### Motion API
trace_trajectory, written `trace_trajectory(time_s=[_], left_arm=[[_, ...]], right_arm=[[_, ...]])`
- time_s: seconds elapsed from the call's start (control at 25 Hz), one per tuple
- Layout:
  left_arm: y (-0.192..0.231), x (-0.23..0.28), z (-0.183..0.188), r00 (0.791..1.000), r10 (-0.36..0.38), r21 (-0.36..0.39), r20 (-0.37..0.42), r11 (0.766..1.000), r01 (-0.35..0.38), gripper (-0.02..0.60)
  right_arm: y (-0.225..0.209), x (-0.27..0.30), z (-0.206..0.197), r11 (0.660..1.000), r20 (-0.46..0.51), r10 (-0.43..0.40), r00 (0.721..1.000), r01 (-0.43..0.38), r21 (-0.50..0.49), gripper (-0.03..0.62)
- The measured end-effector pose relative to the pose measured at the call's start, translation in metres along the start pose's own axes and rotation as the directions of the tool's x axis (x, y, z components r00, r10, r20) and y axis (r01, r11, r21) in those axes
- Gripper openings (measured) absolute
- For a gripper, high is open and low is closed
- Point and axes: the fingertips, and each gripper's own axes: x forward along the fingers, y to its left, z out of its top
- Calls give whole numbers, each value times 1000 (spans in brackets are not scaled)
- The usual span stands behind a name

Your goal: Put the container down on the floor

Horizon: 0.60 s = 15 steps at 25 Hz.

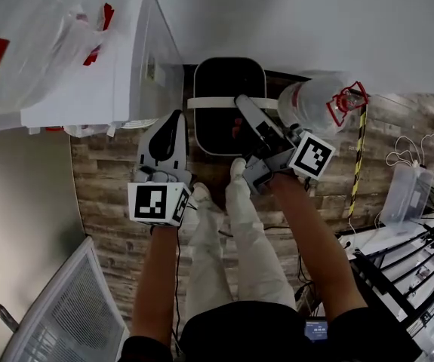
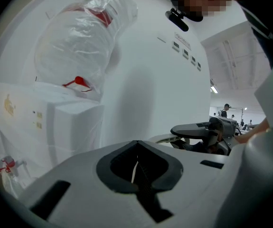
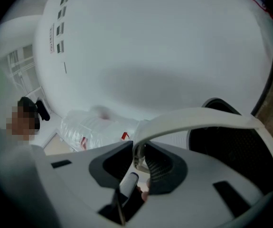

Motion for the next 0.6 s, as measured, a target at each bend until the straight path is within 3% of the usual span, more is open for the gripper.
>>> trace_trajectory(time_s=[0.28,0.6], left_arm=[[-4,21,-33,1000,-28,-5,-3,1000,28,18],[14,41,-77,1000,-5,-5,-27,1000,5,18]], right_arm=[[-46,-1,-7,1000,-7,-20,1000,20,19,92],[-95,9,-5,999,-4,-31,1000,31,29,91]])
